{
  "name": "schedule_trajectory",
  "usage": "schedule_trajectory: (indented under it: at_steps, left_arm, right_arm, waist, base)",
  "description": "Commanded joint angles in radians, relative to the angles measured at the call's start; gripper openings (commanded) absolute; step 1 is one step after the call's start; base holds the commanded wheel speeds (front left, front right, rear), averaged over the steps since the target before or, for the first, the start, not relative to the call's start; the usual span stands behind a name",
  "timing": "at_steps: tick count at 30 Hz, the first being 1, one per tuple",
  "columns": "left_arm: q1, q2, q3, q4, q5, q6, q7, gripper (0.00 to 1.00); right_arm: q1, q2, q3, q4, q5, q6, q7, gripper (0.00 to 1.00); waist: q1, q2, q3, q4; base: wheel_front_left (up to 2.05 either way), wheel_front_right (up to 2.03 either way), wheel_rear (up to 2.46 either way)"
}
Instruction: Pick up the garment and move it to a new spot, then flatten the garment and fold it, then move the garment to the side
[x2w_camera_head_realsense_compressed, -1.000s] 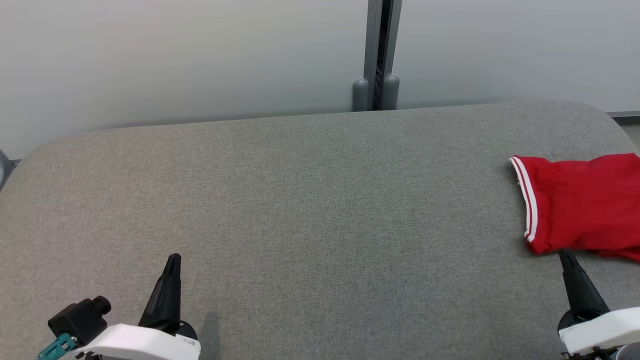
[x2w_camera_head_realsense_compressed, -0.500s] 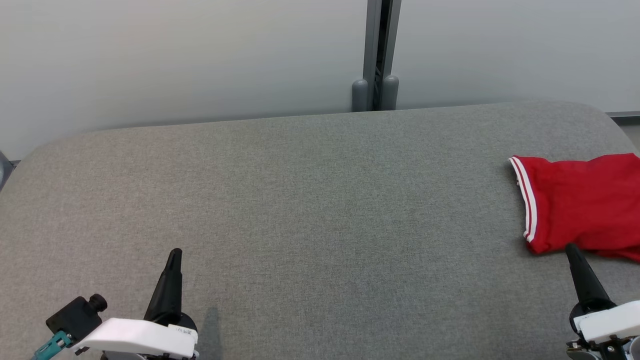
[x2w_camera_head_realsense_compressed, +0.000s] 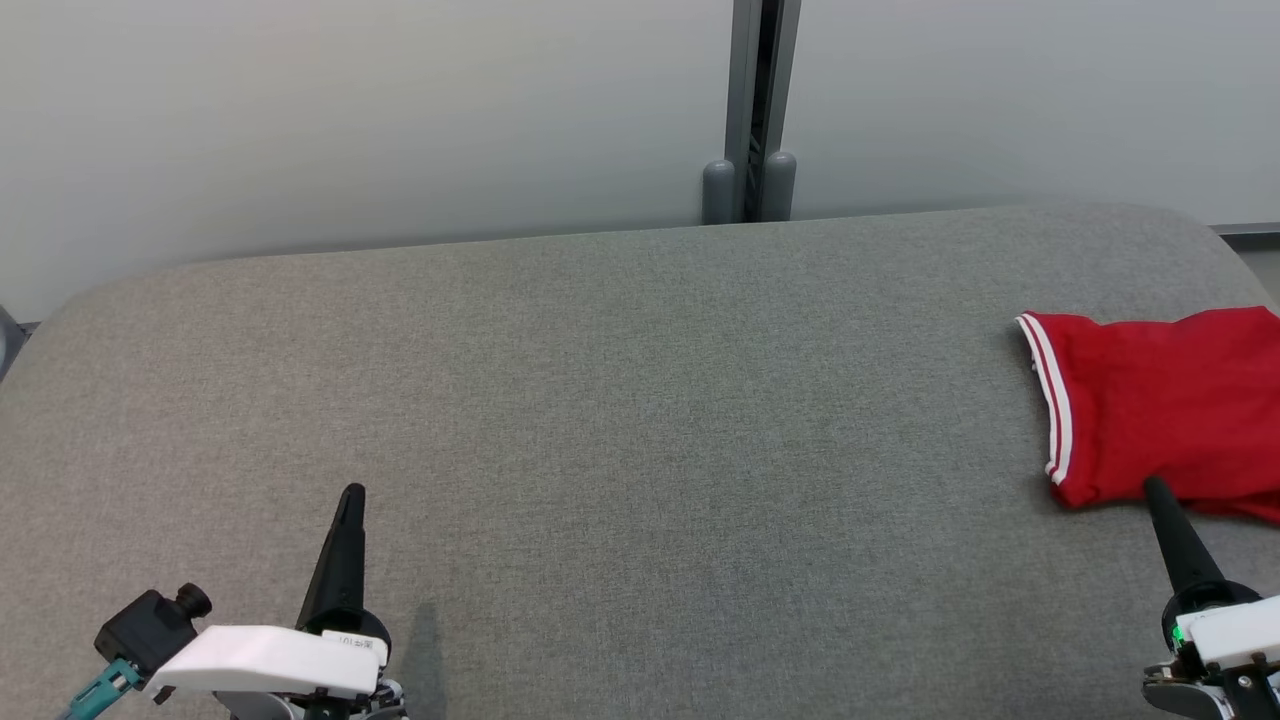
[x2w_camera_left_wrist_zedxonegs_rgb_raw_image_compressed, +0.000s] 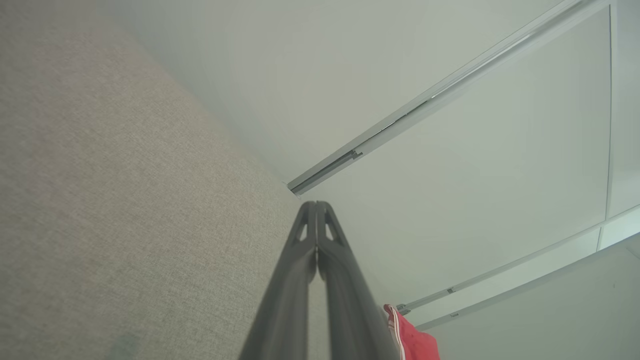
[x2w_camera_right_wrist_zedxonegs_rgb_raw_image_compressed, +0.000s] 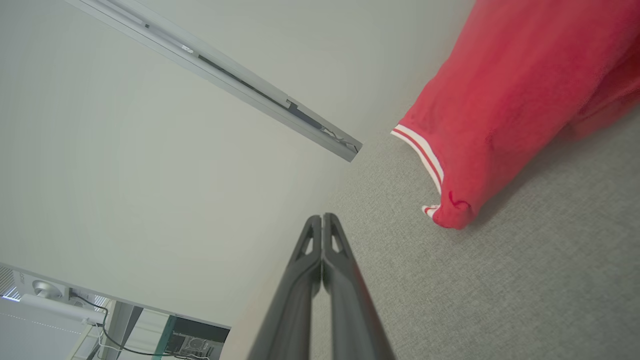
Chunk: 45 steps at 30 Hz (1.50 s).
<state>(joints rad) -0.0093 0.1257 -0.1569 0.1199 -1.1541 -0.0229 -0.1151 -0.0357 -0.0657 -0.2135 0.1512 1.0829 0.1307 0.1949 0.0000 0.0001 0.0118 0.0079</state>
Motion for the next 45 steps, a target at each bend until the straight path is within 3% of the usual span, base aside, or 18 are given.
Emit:
schedule_trajectory:
  at_steps: [1, 45]
  left_arm:
    - [-0.028, 0.003, 0.008, 0.000, -0.029, -0.012, -0.004, 0.00]
    - [-0.093, -0.055, 0.029, 0.092, -0.362, -0.085, -0.007, 0.00]
  right_arm:
    - [-0.027, -0.010, -0.009, 0.002, 0.032, 0.000, 0.009, 0.00]
    - [-0.105, -0.013, -0.089, 0.120, 0.385, 0.000, 0.100, 0.00]
  waist:
    - [0.0000, -0.0001, 0.000, 0.000]
    - [0.0000, -0.0001, -0.004, -0.005]
  base:
    - [0.00, 0.00, 0.00]
    - [0.00, 0.00, 0.00]
